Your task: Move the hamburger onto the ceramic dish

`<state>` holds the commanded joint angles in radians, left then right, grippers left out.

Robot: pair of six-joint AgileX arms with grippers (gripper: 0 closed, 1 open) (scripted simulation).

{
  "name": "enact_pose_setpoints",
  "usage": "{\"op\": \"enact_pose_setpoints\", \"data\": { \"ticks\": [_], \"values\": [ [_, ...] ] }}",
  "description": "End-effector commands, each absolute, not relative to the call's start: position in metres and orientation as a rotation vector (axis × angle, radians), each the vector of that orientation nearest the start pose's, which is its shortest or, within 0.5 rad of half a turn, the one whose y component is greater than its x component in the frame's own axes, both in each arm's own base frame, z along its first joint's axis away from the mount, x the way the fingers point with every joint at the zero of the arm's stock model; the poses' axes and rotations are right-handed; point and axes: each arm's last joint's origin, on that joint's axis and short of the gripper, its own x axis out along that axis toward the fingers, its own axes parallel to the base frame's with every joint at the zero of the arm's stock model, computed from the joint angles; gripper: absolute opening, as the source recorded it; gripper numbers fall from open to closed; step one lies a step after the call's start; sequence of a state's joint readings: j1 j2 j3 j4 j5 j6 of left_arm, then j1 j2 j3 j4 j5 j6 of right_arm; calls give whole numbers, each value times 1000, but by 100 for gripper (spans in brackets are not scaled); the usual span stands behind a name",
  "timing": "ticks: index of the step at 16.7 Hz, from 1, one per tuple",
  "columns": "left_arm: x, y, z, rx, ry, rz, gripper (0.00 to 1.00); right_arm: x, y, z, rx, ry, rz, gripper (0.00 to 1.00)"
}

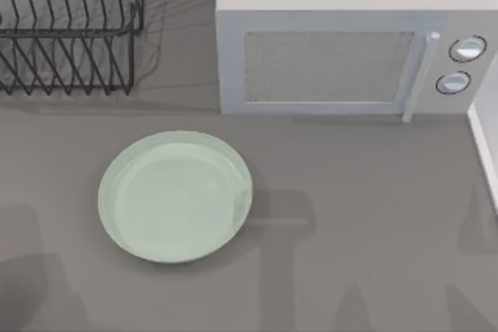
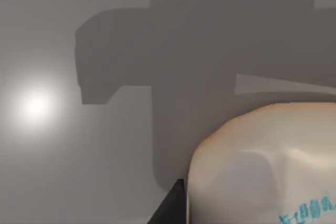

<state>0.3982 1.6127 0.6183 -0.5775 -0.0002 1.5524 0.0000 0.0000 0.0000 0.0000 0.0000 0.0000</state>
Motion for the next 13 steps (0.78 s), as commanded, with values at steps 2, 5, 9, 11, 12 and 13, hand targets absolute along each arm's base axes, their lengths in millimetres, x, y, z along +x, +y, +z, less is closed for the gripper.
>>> {"op": "enact_pose_setpoints", "data": {
  "ticks": [2,5,9,11,12,13],
  "values": [
    [203,86,92,896,1379,-897,0,106,-1,160,0,0,0,100],
    [203,86,114,879,1388,-877,0,106,-1,160,0,0,0,100],
    [208,89,131,885,1383,-871,0,106,-1,160,0,0,0,100],
    [210,89,150,880,1389,-880,0,106,-1,160,0,0,0,100],
    [209,89,161,873,1396,-889,0,106,-1,160,0,0,0,100],
    [208,88,172,867,1401,-897,0,106,-1,160,0,0,0,100]
  ]
}}
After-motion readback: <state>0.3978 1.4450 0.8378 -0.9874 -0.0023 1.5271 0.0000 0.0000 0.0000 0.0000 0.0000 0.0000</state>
